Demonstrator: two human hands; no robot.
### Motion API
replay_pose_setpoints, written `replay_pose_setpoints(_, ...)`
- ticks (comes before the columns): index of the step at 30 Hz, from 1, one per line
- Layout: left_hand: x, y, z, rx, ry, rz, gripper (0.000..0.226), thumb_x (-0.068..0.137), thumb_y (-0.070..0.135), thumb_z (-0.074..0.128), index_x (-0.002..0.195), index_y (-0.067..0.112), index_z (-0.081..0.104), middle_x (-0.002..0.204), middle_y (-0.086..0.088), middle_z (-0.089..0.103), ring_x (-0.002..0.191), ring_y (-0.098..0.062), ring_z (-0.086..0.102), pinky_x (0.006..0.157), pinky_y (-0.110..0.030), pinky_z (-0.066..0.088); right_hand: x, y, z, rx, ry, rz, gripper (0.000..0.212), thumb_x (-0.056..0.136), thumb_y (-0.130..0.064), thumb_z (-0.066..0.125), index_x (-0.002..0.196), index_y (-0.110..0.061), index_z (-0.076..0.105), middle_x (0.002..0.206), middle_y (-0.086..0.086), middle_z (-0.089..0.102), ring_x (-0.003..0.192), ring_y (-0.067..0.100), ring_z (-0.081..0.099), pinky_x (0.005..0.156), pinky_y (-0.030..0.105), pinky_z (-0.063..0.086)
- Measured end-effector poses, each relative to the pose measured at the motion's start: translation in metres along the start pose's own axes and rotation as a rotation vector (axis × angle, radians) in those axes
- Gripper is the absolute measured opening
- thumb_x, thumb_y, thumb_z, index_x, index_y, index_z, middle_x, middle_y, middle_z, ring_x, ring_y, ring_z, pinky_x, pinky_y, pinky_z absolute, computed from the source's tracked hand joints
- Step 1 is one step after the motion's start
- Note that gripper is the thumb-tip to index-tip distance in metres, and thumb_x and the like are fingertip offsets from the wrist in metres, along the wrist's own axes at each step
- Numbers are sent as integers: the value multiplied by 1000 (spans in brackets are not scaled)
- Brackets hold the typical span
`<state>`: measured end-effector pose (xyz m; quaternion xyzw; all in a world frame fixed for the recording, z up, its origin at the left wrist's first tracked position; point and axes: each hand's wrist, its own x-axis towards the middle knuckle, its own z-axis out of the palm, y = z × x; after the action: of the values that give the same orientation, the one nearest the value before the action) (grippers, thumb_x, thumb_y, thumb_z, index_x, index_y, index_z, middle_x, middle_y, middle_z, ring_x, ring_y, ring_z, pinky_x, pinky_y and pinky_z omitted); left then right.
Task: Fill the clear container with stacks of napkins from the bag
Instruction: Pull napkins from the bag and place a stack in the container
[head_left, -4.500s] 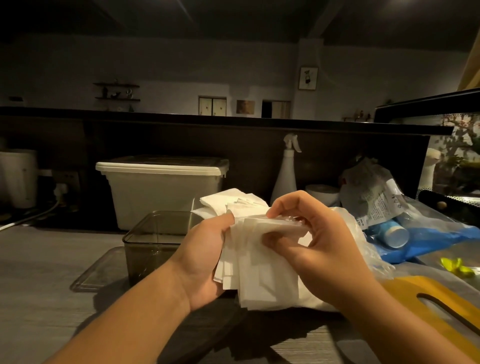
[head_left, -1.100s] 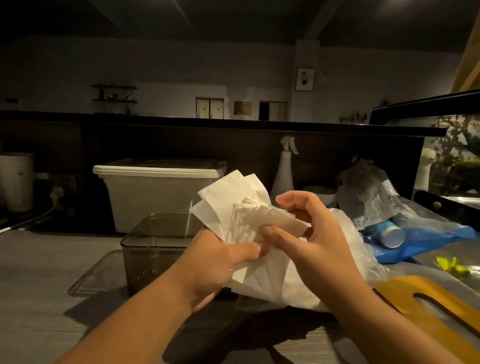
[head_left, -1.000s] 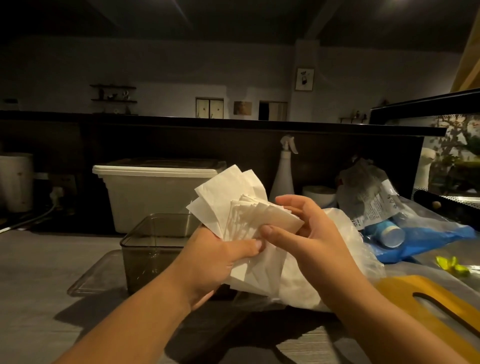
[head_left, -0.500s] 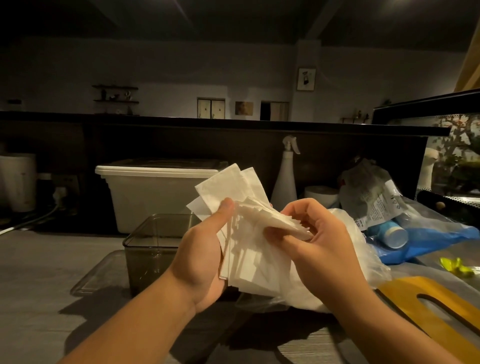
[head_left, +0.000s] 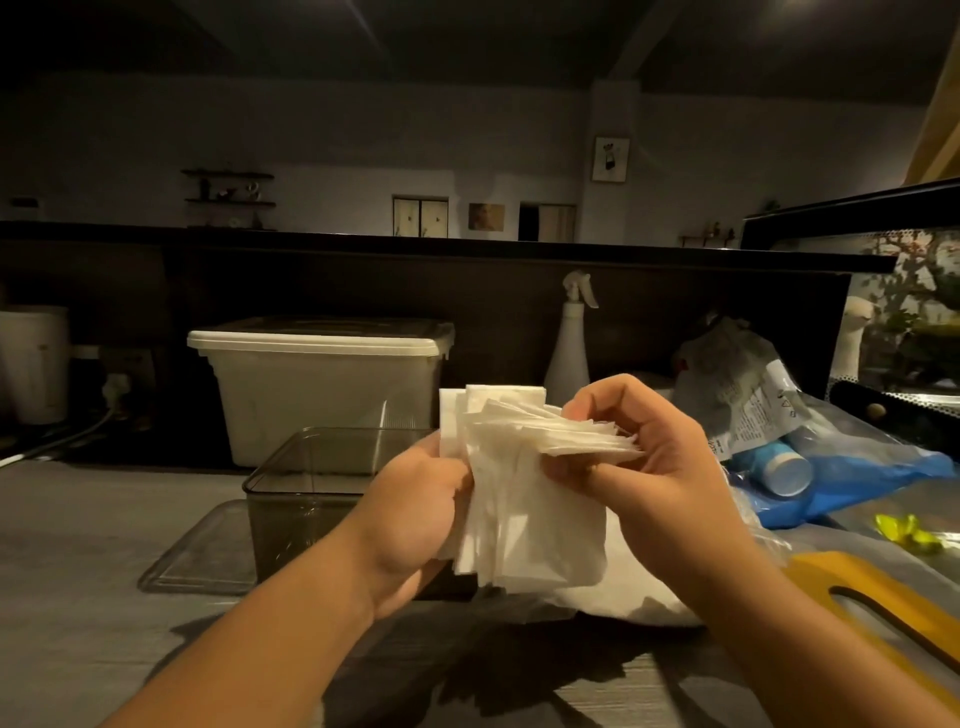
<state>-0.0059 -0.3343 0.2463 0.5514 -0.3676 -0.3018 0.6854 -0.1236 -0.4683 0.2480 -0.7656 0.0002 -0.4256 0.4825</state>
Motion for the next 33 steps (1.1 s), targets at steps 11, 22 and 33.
replay_pose_setpoints(11, 4, -2, -7, 40, -281, 69, 51, 62, 4, 58, 112, 15, 66, 99, -6, 73, 98, -22, 70, 83, -32, 58, -1, 5, 5, -4, 42, 64, 26, 83, -5, 74, 95, -26, 64, 99, -14, 67, 94, 3, 65, 68, 23, 58)
replay_pose_setpoints(22, 2, -3, -5, -321, -288, -13, 38, 64, 19, 60, 96, 24, 80, 100, -12, 74, 90, -30, 72, 78, -43, 60, -8, 2, 12, -138, 168, -151, 31, 80, 0, 77, 94, -25, 65, 92, -14, 67, 90, 8, 65, 66, 19, 55)
replay_pose_setpoints(33, 5, -1, 0, -279, 44, -23, 25, 94, 21, 52, 99, 21, 76, 98, -12, 74, 97, -35, 69, 83, -50, 55, 2, 13, 1, 120, 230, 17, 25, 68, -23, 67, 92, -21, 61, 88, -5, 64, 87, 13, 66, 63, 22, 55)
